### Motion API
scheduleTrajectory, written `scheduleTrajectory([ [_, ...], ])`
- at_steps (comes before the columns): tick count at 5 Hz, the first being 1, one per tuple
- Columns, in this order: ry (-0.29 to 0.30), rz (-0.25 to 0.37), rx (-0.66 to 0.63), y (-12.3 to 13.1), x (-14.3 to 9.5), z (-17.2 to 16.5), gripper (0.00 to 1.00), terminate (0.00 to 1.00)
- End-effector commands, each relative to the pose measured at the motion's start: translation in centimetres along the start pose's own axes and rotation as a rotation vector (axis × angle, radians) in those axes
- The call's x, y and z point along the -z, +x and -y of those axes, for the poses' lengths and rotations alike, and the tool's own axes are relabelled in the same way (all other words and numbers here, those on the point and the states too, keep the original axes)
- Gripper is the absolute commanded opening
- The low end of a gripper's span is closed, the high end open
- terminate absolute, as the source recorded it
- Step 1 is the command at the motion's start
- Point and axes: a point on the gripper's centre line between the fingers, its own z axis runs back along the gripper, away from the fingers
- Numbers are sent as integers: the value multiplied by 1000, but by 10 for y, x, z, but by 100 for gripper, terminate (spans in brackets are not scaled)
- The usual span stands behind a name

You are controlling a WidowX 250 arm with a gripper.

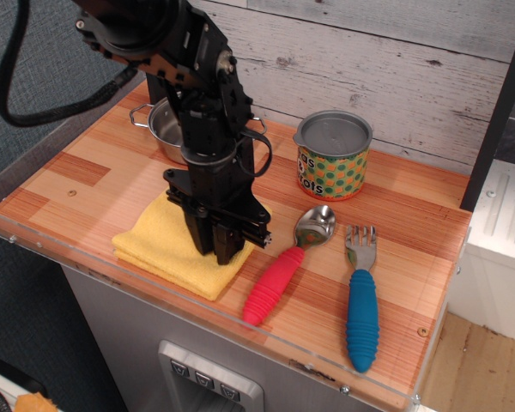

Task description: Move the yellow rag closer to the red spoon.

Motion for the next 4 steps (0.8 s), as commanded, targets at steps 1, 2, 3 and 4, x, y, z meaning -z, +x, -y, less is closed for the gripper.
scheduleTrajectory([
  [1,6,108,-2,9,-37,-10,100,0],
  [2,16,142,6,11,-51,-9,100,0],
  [3,6,182,9,11,-67,-6,100,0],
  [4,9,193,19,12,-75,-2,100,0],
])
